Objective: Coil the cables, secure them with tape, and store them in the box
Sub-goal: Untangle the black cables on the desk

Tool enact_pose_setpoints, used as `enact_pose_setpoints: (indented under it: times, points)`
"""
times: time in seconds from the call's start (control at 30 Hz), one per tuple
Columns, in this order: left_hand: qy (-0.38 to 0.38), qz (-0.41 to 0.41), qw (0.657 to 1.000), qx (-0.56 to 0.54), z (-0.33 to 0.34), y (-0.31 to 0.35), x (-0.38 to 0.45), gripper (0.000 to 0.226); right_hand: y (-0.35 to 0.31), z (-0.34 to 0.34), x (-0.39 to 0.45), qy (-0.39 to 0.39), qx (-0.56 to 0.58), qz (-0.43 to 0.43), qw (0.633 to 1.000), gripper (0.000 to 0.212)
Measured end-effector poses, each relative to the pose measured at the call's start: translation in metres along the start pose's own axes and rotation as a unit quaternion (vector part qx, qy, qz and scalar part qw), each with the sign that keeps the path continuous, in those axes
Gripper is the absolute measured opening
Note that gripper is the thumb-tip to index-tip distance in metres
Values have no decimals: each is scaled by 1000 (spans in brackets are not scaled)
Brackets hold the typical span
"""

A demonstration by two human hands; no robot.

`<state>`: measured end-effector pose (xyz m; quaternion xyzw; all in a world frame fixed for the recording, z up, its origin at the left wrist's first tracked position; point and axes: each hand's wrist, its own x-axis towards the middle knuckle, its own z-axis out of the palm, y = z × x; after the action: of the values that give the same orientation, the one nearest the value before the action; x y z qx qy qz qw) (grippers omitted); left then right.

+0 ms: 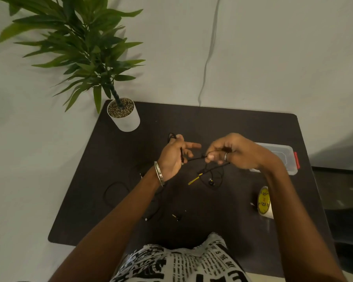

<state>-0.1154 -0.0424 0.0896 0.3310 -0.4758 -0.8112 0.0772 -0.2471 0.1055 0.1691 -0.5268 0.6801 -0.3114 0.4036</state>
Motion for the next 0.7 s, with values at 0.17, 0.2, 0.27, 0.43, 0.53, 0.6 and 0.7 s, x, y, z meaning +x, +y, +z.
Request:
enact_pose_setpoints:
  times: [0.17,0.2,0.27,0.43,0.53,0.6,0.7]
  points:
    - [97,-9,978,-185,-23,4,9,32,0,11,-4,-94,-2,16,995,11]
    - [97,0,986,-137,-25,3,8,31,1,11,-5,-80,3,17,997,12]
    - [63,18,998,-10,-24,-2,3,29,3,9,-4,-33,39,26,998,13]
    - [-153,4,979,133,-8,-26,-18,32,7,-2,9,76,82,51,992,18]
    - [-292,-20,950,106,-1,-33,-23,42,10,-8,17,88,84,68,990,19]
    - [-324,-45,942,74,2,-32,-25,43,14,-9,22,101,81,69,989,18]
    - [-337,-80,938,23,0,-28,-27,50,23,-11,27,126,62,63,988,22]
